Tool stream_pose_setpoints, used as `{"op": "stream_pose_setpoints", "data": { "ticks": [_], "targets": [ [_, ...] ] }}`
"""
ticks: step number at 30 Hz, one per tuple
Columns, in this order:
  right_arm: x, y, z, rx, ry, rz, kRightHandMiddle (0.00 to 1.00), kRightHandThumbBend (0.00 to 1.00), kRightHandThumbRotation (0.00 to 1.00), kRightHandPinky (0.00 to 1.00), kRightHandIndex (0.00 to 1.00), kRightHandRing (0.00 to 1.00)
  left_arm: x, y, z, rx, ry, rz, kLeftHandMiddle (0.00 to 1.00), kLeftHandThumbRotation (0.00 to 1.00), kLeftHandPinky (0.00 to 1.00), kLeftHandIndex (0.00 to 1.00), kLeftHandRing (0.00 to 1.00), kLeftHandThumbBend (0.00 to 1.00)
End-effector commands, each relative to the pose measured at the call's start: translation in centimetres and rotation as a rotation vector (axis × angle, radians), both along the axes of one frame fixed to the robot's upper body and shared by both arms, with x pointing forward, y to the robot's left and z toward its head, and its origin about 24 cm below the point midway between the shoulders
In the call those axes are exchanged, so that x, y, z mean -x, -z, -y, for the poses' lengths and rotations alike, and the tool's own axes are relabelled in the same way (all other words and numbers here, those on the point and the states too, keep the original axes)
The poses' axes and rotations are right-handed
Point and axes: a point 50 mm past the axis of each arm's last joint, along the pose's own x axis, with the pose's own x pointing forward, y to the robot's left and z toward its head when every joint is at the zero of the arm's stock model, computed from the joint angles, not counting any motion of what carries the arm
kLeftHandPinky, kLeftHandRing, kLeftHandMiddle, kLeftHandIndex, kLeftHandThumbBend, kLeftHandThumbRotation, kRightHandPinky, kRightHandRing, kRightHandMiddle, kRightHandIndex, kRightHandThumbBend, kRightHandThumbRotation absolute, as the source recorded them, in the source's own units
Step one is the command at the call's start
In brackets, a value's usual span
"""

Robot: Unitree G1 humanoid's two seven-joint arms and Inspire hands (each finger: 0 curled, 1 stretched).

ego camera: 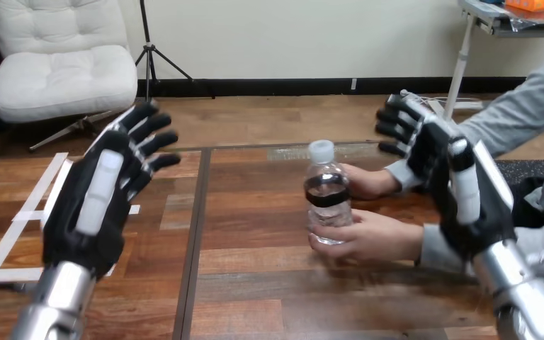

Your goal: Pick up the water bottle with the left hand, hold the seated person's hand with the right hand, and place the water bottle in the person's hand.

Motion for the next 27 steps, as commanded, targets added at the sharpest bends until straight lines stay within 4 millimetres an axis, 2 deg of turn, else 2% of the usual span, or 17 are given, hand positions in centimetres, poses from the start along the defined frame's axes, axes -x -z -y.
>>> {"op": "stream_pose_setpoints", "data": {
  "ticks": [1,18,27],
  "targets": [
    [1.3,-3.5,-1.6,-0.146,-0.073,0.115,0.87,1.0,1.0,0.85,0.86,0.88,1.1,-3.0,0.4,-0.045,0.004,0.129,0.81,0.74,0.7,0.8,0.79,0.74],
    [4.1,-3.5,-3.4,-0.255,-0.094,0.064,0.9,1.0,1.0,0.9,0.89,0.91,3.3,-2.2,1.2,-0.046,-0.042,0.152,0.81,0.77,0.68,0.79,0.8,0.7],
    [5.0,-3.4,-4.1,-0.292,-0.115,0.048,0.93,1.0,1.0,0.92,0.91,0.94,3.9,-1.4,2.0,-0.041,-0.075,0.155,0.82,0.82,0.7,0.81,0.81,0.73]
  ]
}}
